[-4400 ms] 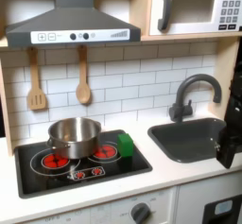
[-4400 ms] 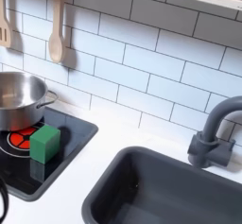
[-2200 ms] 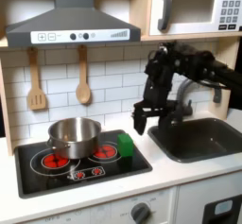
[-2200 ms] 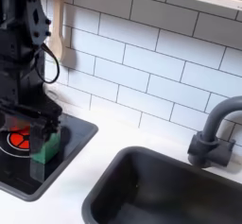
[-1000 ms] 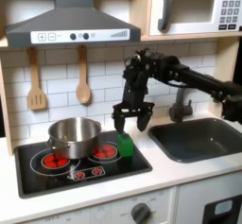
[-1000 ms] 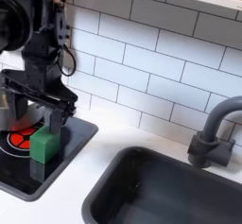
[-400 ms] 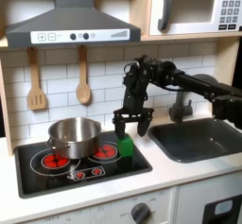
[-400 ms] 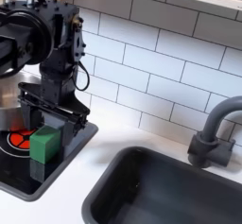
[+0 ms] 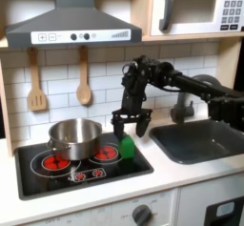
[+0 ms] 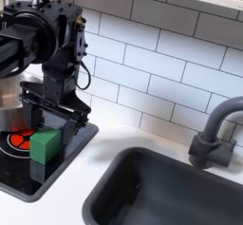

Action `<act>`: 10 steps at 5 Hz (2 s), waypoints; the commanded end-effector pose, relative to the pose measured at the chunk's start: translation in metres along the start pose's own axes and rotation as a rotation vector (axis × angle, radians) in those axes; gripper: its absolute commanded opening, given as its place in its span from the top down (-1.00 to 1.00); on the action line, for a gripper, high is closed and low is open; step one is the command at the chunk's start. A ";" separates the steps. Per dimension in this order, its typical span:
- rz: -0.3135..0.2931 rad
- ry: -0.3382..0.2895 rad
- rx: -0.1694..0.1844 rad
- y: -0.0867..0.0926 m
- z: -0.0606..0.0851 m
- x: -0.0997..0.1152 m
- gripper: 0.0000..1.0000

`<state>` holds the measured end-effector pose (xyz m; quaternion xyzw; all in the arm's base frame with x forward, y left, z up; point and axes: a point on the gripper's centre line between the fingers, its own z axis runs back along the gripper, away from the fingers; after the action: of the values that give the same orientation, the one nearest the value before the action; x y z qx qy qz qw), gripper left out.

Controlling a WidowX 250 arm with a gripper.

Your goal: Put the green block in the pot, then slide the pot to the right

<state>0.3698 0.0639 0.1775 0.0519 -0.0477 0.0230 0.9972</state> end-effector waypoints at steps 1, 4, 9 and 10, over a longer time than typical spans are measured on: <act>-0.003 0.037 -0.005 0.001 -0.012 0.002 -1.00; -0.019 0.090 -0.016 0.008 -0.030 -0.006 -1.00; -0.052 0.112 -0.074 0.012 -0.042 -0.012 1.00; -0.059 0.095 -0.087 0.009 -0.038 -0.015 1.00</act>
<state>0.3581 0.0766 0.1364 0.0106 0.0046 -0.0072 0.9999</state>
